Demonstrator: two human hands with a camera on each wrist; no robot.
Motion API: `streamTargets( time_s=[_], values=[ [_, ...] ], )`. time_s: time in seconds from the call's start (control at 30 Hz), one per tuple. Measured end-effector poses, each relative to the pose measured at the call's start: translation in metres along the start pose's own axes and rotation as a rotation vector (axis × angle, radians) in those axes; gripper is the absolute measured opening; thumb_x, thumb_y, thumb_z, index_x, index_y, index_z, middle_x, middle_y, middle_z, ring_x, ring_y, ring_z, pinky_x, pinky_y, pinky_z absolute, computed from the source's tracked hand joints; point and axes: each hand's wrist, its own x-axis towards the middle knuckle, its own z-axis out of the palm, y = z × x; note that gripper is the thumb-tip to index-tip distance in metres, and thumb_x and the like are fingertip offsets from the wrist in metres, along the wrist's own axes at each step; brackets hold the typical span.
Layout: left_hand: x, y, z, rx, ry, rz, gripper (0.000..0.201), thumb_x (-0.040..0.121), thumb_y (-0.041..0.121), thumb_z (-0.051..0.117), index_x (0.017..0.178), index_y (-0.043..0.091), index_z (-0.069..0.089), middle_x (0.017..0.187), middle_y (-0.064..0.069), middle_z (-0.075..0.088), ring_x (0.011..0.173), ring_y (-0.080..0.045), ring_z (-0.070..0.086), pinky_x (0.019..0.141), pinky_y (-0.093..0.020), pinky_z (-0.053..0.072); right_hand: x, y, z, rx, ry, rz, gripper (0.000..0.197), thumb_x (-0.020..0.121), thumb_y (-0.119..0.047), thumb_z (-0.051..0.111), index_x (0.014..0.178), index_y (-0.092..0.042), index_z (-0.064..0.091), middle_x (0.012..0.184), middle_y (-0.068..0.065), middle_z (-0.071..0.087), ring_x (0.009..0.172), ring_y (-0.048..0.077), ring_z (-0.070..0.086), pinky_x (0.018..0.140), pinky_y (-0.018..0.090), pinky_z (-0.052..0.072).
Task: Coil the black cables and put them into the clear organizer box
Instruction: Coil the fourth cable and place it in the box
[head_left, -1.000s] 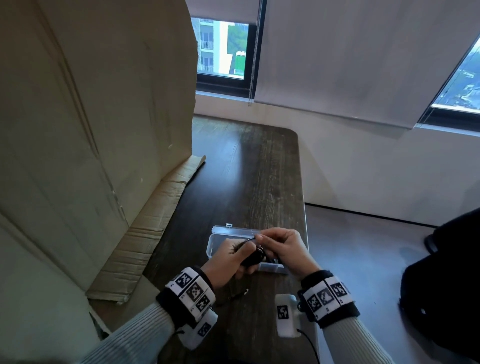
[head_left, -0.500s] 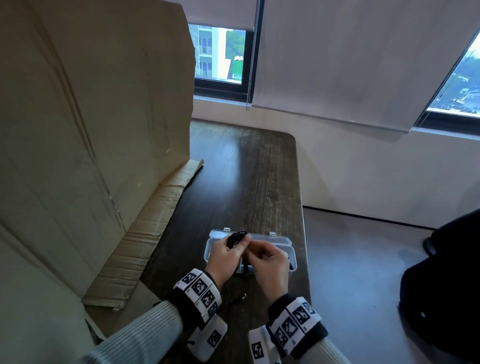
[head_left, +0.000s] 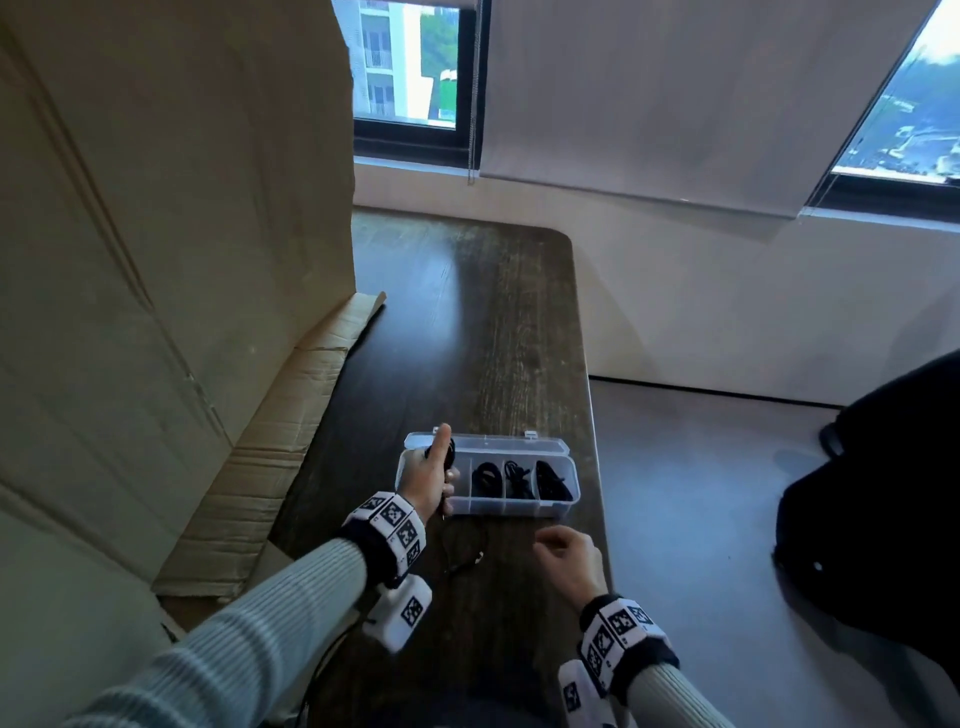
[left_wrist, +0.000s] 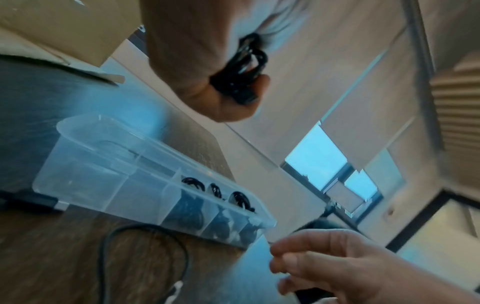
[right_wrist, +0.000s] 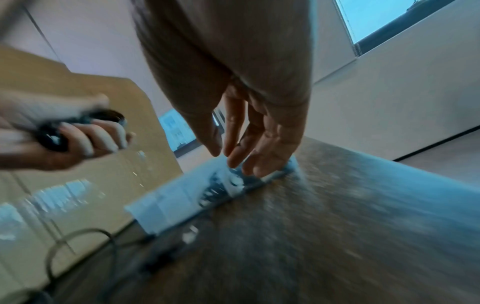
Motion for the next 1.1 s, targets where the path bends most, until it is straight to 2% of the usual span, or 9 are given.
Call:
streamTargets(
  time_s=[0.07,0.13,0.2,0.23,0.27,0.37,0.73,0.9,1.1],
  values=[
    [0.011,-0.008,0.002,0.099,0.049,-0.009,0.037,0.087,0.049,0.04,0.087,0.013,0.05,0.05,0.001,0.044,0.038,-0.012,0.036,0.039,-0.022,0.033,0.003,0.03,0.002,-0.139,0.018,0.085,0.019,0.086,-0.015,0.066,0.104,-0.014,0.071,0.102,0.004,0.071,0.086,0.013,0.063,0.078,0.017,0.045],
    [0.022,-0.016,0.005,0.221,0.056,-0.003,0.042,0.076,0.05,0.034,0.084,0.012,0.049,0.062,-0.003,0.051,0.048,-0.017,0.044,0.046,-0.031,0.041,0.002,0.051,0.005,-0.254,0.002,0.147,0.022,0.084,-0.018,0.066,0.105,-0.014,0.07,0.107,0.009,0.067,0.097,0.022,0.063,0.083,0.021,0.046],
    [0.027,-0.025,0.009,0.385,-0.013,0.015,0.069,0.065,0.064,0.022,0.099,0.014,0.055,0.097,-0.01,0.052,0.086,-0.021,0.052,0.082,-0.044,0.048,-0.001,0.065,0.011,-0.358,-0.032,0.168,0.031,0.082,-0.021,0.065,0.113,-0.018,0.065,0.114,0.012,0.058,0.109,0.029,0.056,0.095,0.027,0.044],
    [0.026,-0.025,0.012,0.463,-0.07,0.012,0.084,0.068,0.065,0.017,0.118,0.008,0.052,0.114,-0.014,0.049,0.104,-0.024,0.049,0.099,-0.042,0.039,-0.003,0.067,0.014,-0.39,-0.048,0.171,0.037,0.081,-0.023,0.066,0.117,-0.02,0.06,0.118,0.012,0.053,0.114,0.031,0.051,0.098,0.03,0.043],
    [0.028,-0.024,0.015,0.524,-0.076,0.004,0.081,0.079,0.06,0.017,0.131,0.003,0.044,0.128,-0.019,0.046,0.118,-0.029,0.046,0.105,-0.038,0.032,-0.007,0.067,0.015,-0.405,-0.064,0.175,0.043,0.08,-0.025,0.067,0.121,-0.021,0.055,0.122,0.011,0.049,0.117,0.031,0.047,0.1,0.032,0.041],
    [0.041,-0.021,0.023,0.58,0.041,-0.059,0.049,0.101,0.031,0.029,0.13,-0.007,0.038,0.133,-0.025,0.048,0.121,-0.037,0.047,0.098,-0.037,0.033,-0.012,0.066,0.017,-0.428,-0.096,0.196,0.053,0.08,-0.033,0.068,0.127,-0.026,0.045,0.129,0.007,0.038,0.125,0.03,0.037,0.1,0.039,0.041],
    [0.072,-0.052,0.03,0.772,0.189,0.029,0.035,0.094,0.013,0.054,0.119,-0.008,0.042,0.124,-0.027,0.052,0.116,-0.041,0.05,0.096,-0.044,0.039,-0.015,0.068,0.015,-0.427,-0.102,0.2,0.058,0.082,-0.039,0.066,0.132,-0.03,0.04,0.135,0.005,0.035,0.129,0.026,0.035,0.106,0.041,0.039],
    [0.066,-0.079,0.029,1.242,0.058,0.147,0.042,0.091,0.027,0.06,0.113,-0.005,0.044,0.11,-0.027,0.059,0.096,-0.039,0.061,0.08,-0.045,0.047,-0.015,0.07,0.017,-0.412,-0.096,0.203,0.058,0.081,-0.039,0.066,0.131,-0.031,0.04,0.136,0.004,0.036,0.13,0.025,0.034,0.107,0.042,0.038],
    [0.072,-0.071,0.014,1.755,0.164,0.288,0.055,0.093,0.056,0.038,0.12,0.01,0.054,0.126,-0.006,0.046,0.113,-0.022,0.042,0.092,-0.034,0.036,-0.013,0.071,0.015,-0.415,-0.118,0.199,0.057,0.081,-0.039,0.066,0.131,-0.031,0.04,0.136,0.004,0.035,0.129,0.025,0.034,0.108,0.042,0.038]
  ],
)
